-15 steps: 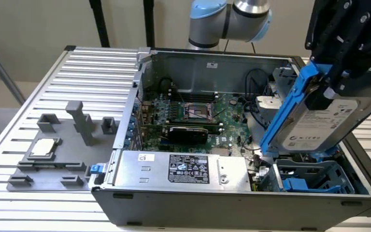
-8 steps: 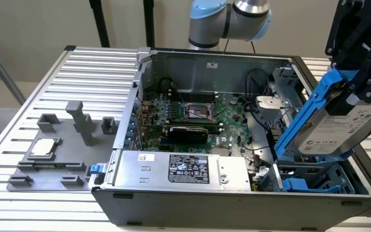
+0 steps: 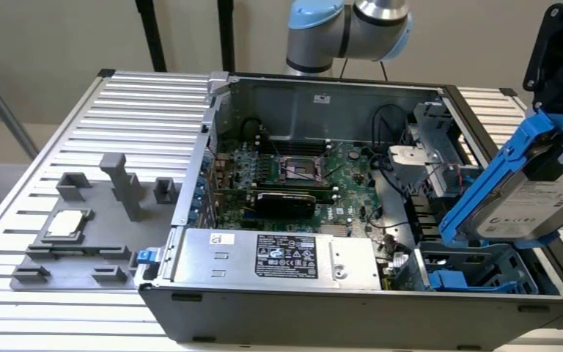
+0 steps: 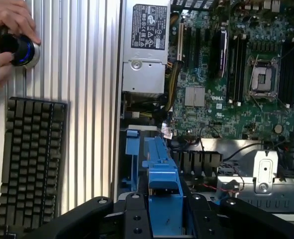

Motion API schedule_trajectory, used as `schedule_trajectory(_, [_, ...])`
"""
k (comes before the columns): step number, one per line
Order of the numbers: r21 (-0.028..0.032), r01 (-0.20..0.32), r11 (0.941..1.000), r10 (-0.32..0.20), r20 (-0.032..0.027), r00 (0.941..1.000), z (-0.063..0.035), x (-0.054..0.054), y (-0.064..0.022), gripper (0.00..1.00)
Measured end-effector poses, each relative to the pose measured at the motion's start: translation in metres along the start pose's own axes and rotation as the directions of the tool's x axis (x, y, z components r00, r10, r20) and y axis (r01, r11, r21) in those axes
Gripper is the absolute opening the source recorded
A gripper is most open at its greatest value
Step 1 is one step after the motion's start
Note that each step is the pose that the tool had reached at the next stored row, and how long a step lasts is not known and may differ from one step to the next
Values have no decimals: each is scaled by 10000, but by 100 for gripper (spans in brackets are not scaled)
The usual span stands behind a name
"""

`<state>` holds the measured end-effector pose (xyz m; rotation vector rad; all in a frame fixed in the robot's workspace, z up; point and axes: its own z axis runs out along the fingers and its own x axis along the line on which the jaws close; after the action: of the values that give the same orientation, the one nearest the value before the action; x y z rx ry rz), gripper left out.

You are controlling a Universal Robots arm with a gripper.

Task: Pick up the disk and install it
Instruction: 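Insert the disk into the insertion slot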

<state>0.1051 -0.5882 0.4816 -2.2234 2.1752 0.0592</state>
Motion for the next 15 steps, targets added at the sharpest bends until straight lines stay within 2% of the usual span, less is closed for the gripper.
schedule_trajectory(15, [0,1,10000,-1,1,10000,4,1,0,0])
